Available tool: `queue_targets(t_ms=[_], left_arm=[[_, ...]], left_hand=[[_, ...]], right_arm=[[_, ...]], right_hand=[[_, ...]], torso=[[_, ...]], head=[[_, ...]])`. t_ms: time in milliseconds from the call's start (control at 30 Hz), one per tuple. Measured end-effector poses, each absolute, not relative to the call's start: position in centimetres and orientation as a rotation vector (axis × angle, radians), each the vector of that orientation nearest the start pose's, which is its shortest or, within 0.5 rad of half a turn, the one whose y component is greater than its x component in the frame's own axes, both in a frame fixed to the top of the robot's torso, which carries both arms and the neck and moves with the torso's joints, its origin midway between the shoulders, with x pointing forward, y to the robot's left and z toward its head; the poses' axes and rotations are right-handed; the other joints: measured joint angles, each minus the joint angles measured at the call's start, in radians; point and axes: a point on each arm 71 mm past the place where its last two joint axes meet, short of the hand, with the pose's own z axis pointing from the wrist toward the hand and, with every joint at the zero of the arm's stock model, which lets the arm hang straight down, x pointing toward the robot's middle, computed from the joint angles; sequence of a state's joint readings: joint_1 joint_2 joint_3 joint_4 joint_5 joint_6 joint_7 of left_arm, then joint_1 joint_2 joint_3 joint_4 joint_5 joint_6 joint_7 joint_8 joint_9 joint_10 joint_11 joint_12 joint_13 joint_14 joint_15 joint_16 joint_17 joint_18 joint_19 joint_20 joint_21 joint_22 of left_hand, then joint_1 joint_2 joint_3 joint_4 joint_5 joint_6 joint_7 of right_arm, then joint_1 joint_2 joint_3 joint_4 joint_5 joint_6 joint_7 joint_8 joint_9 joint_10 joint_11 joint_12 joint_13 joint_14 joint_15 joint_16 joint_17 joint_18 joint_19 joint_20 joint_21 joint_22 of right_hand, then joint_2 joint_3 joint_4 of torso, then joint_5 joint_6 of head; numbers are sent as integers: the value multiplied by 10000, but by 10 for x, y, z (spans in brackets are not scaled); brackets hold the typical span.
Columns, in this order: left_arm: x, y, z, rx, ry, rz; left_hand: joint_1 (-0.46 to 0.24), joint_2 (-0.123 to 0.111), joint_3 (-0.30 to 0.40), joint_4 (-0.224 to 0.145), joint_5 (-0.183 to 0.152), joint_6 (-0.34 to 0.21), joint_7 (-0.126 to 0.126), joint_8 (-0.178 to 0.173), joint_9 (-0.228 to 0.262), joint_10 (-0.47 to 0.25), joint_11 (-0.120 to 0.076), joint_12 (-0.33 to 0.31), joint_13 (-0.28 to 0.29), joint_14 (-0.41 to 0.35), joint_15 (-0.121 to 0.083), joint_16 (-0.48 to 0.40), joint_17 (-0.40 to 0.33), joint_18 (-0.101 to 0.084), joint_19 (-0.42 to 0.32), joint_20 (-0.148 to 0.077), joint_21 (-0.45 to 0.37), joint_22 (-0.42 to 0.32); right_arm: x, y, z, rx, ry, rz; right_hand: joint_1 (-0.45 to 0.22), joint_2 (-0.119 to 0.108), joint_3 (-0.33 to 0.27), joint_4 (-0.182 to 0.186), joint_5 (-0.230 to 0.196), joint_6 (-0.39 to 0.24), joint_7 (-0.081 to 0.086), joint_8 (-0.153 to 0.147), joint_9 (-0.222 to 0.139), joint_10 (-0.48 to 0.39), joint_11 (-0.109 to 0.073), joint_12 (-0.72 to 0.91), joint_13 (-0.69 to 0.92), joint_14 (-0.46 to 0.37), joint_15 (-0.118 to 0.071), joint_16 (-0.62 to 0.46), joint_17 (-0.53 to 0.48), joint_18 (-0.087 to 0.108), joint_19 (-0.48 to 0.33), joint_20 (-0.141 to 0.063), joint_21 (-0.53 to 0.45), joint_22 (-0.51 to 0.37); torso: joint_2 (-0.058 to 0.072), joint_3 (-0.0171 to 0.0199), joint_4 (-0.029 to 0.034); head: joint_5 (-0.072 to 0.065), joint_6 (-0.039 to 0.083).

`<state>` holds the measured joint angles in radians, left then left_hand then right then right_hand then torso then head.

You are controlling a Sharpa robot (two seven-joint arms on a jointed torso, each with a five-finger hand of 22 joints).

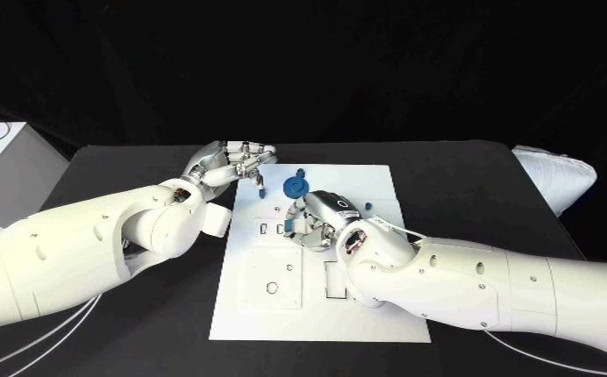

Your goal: Assemble the parts on the task board

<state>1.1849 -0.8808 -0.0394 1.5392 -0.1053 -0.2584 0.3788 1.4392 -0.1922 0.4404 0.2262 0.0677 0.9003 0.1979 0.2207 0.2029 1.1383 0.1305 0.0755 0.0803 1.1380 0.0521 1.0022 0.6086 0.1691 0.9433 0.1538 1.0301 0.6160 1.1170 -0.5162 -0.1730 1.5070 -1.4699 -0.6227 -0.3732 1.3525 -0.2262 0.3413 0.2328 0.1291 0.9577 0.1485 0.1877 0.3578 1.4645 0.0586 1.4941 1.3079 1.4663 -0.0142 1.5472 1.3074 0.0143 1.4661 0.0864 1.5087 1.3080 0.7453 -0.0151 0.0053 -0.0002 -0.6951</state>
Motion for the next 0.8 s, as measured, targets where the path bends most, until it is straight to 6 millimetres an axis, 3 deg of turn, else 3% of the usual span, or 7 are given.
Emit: queue_targets(t_ms=[267, 400, 467, 600, 700, 800], left_arm=[[482, 219, -183, -10130, 14841, -15457], [482, 219, -183, -10129, 14845, -15452], [483, 219, -183, -10126, 14851, -15440], [483, 220, -184, -10095, 14942, -15307], [484, 222, -185, -10065, 15116, -15072], [484, 225, -188, -10041, 15505, -14642]], left_hand=[[0, 0, 29, -29, 0, 0, 0, 0, -1, 0, 0, 0, 0, 0, 0, 0, -9, 0, 0, 0, 0, -1], [0, 0, 29, -29, 0, 0, 0, 0, -2, 0, 0, 0, 0, 0, 0, 0, -9, 0, 0, 0, -1, -1], [0, 0, 29, -29, 0, 0, 0, 0, -2, 0, 0, 0, 0, 0, 0, 0, -9, 0, 0, 0, -1, -2], [-112, -25, 29, -29, 0, 0, 0, 0, 24, 32, 6, 72, 41, -37, 37, 0, -33, 1, -83, 9, 59, 19], [-355, -129, -69, -113, -55, -25, 26, 108, 134, 707, -136, 836, 445, -32, -7, 273, -4, 1, -149, -38, 156, 81], [-782, -46, -529, -38, -56, 48, -228, 541, 377, 994, -334, 2369, 1479, 759, -225, 1631, 1665, 0, -36, -174, 514, 416]], right_arm=[[435, -60, -246, 53, 16294, 7601], [434, -61, -244, 106, 16200, 7696], [433, -62, -243, 131, 16148, 7761], [428, -66, -239, 205, 15999, 7981], [427, -70, -233, 213, 15839, 8178], [431, -76, -222, 117, 15537, 8504]], right_hand=[[-39, -40, -429, 103, 0, -329, 71, -124, -63, -4, 72, -159, -1, 0, 72, 0, 0, 0, 1, 80, -87, -1], [-37, -37, -1336, 382, 54, -503, 123, -199, -106, -3, 143, -197, -2, -20, 92, 0, 0, 0, 1, 107, -122, -1], [97, 97, -1876, 521, 65, -537, 156, -230, -124, -3, 143, -251, -2, 0, 143, 0, 0, 0, 1, 107, -122, -2], [213, 212, -2365, 570, 65, -624, 170, -277, -147, 27, 172, -251, -3, 0, 142, 0, 0, 0, 0, 178, -122, -2], [284, 283, -2465, 566, 100, -625, 171, -277, -146, 33, 178, -251, -3, 0, 142, 0, 0, 0, 0, 178, -122, -3], [624, 520, -2450, 552, 316, -625, 171, -277, -146, 33, 178, -251, -4, 0, 142, 0, 0, 0, 0, 178, -228, -3]], torso=[[1, 6, 0], [2, 6, 0], [2, 6, 0], [-11, 6, 0], [-30, 11, -17], [-66, 33, -42]], head=[[14, 4], [15, 7], [16, 7], [36, 19], [47, 65], [76, 98]])
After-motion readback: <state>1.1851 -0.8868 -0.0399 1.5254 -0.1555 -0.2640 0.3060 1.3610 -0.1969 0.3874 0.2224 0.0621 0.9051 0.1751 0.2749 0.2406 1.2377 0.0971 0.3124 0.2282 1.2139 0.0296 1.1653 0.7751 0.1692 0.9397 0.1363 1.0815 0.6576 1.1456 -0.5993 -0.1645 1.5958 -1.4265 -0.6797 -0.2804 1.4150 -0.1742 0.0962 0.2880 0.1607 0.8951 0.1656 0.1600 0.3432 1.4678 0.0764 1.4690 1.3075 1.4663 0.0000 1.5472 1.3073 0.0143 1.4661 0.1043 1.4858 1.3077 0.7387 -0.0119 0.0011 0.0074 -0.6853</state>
